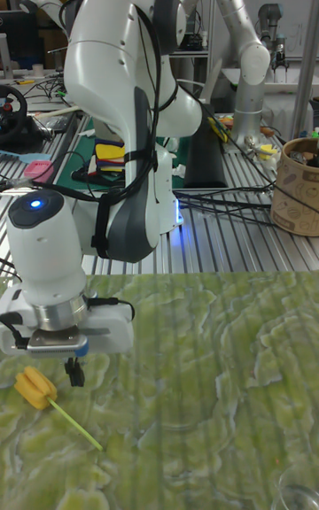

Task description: Scrub the table with a brush

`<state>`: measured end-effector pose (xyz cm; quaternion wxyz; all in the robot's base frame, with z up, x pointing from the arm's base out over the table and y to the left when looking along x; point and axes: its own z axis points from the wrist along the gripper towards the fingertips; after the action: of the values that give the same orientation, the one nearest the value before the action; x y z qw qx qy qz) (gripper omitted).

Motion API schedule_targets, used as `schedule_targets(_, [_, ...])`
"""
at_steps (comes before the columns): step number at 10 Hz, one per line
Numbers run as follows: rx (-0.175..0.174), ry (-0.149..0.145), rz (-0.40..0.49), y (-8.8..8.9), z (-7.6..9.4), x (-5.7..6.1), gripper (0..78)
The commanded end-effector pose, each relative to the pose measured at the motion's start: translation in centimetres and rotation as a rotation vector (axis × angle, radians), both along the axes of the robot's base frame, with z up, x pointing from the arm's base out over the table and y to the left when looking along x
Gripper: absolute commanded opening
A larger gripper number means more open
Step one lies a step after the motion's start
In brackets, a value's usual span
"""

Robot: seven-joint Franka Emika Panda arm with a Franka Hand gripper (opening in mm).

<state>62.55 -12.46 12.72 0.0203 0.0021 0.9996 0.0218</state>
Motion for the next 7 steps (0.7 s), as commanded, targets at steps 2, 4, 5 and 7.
schedule_targets(2, [0.000,0.000,-0.008,-0.21,0.08,0.10,0.0])
schedule_targets(4, [-0.018,0.027,0.001,-0.21,0.08,0.10,0.0])
schedule_targets(5, [-0.023,0.037,-0.033,-0.21,0.08,0.10,0.0])
schedule_targets(7, [-0.044,0.085,-0.078,-0.21,0.08,0.10,0.0])
